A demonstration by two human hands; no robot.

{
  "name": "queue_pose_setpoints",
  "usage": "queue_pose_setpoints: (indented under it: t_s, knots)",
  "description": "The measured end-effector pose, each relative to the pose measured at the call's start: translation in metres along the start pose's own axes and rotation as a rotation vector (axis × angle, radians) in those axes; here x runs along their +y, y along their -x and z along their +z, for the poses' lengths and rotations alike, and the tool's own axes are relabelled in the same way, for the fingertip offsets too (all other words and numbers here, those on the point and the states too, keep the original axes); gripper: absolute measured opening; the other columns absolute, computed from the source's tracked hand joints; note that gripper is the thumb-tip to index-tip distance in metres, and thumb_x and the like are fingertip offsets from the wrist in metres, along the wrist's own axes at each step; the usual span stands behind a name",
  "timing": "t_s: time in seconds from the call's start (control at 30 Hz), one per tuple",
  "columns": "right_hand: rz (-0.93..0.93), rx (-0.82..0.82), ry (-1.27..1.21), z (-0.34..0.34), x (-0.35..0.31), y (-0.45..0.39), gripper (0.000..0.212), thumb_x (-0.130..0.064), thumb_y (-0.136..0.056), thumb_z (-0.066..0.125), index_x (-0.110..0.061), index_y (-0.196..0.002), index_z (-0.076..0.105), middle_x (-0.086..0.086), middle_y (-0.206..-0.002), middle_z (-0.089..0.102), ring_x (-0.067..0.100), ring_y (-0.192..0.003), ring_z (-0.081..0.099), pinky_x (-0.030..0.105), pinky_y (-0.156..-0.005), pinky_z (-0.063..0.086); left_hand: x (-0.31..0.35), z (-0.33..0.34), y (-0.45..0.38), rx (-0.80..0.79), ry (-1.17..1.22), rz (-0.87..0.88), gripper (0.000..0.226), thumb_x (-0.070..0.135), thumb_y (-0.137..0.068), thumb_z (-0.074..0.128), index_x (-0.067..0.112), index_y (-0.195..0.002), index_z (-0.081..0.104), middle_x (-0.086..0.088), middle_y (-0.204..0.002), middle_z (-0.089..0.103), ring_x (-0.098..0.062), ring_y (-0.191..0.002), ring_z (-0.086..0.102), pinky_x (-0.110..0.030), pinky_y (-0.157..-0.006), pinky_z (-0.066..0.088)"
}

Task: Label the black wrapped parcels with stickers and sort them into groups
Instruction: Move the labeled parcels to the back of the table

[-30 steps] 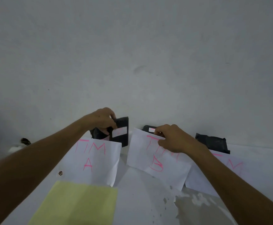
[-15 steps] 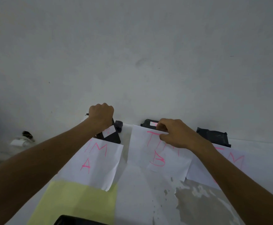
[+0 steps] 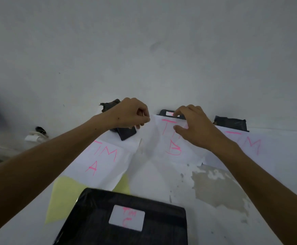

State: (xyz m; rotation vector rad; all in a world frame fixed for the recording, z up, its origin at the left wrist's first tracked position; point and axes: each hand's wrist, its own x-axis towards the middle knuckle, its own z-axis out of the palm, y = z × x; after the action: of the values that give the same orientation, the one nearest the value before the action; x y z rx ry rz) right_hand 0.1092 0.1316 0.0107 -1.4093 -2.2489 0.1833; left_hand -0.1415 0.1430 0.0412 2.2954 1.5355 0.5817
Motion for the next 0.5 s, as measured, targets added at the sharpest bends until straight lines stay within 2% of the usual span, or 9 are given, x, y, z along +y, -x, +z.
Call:
queue_pose_setpoints:
  t_s: [0.1,0.2,0.3,0.37,0.43,0.5]
  knots:
    - [-0.034,-0.087,-0.155,-0.009,-0.019,0.026,0.019,-0.026,-0.095,0.069,-0.019,-0.112,0.068,-0.005,-0.112,0.069,0.007,-0.100,0.061,0.020,-0.084,0.047,0.010,0.004,0.019,-0.081,0.035,0.034,0.009,0.020,-0.092,0.068,0.015,-0.086,0.074,0.003,-0.073,0.076,-0.008,-0.067,0.074,-0.030,-0.065,0.062]
    - [-0.044,-0.267,-0.198,-0.015,-0.048,0.059,0.024,-0.042,-0.094,0.068,-0.025,-0.111,0.068,-0.011,-0.108,0.070,0.000,-0.098,0.065,0.020,-0.086,0.052,0.013,0.011,0.036,-0.122,0.053,0.033,0.010,0.019,-0.093,0.068,0.013,-0.087,0.073,0.002,-0.073,0.076,-0.013,-0.066,0.074,-0.036,-0.061,0.062]
    - [-0.023,-0.537,-0.209,-0.016,-0.086,0.098,0.056,-0.065,-0.083,0.068,-0.033,-0.128,0.057,-0.014,-0.124,0.063,0.001,-0.111,0.060,0.028,-0.098,0.052,0.011,0.017,0.054,-0.125,0.051,0.017,0.010,0.018,-0.094,0.066,0.013,-0.088,0.073,0.000,-0.074,0.076,-0.012,-0.066,0.074,-0.031,-0.056,0.058]
    - [-0.006,-0.714,-0.177,-0.016,-0.107,0.120,0.083,-0.069,-0.075,0.074,-0.036,-0.144,0.041,-0.014,-0.142,0.052,0.007,-0.125,0.052,0.035,-0.108,0.047,0.010,0.019,0.065,-0.121,0.048,0.011,0.011,0.019,-0.095,0.066,0.012,-0.090,0.073,0.000,-0.076,0.076,-0.011,-0.068,0.075,-0.024,-0.056,0.056]
    - [-0.022,-0.810,-0.056,-0.012,-0.120,0.142,0.111,-0.069,-0.067,0.081,-0.036,-0.154,0.020,-0.011,-0.155,0.036,0.015,-0.137,0.041,0.041,-0.114,0.042,0.011,0.020,0.081,-0.121,0.055,-0.002,0.012,0.020,-0.096,0.065,0.012,-0.091,0.074,0.000,-0.077,0.076,-0.010,-0.069,0.074,-0.022,-0.056,0.055]
    - [-0.065,-0.821,0.086,-0.005,-0.123,0.158,0.127,-0.070,-0.061,0.085,-0.039,-0.155,0.006,-0.008,-0.158,0.027,0.019,-0.141,0.032,0.048,-0.115,0.039,0.012,0.019,0.096,-0.119,0.075,-0.022,0.012,0.020,-0.096,0.065,0.013,-0.092,0.073,0.001,-0.078,0.076,-0.010,-0.070,0.074,-0.022,-0.057,0.055]
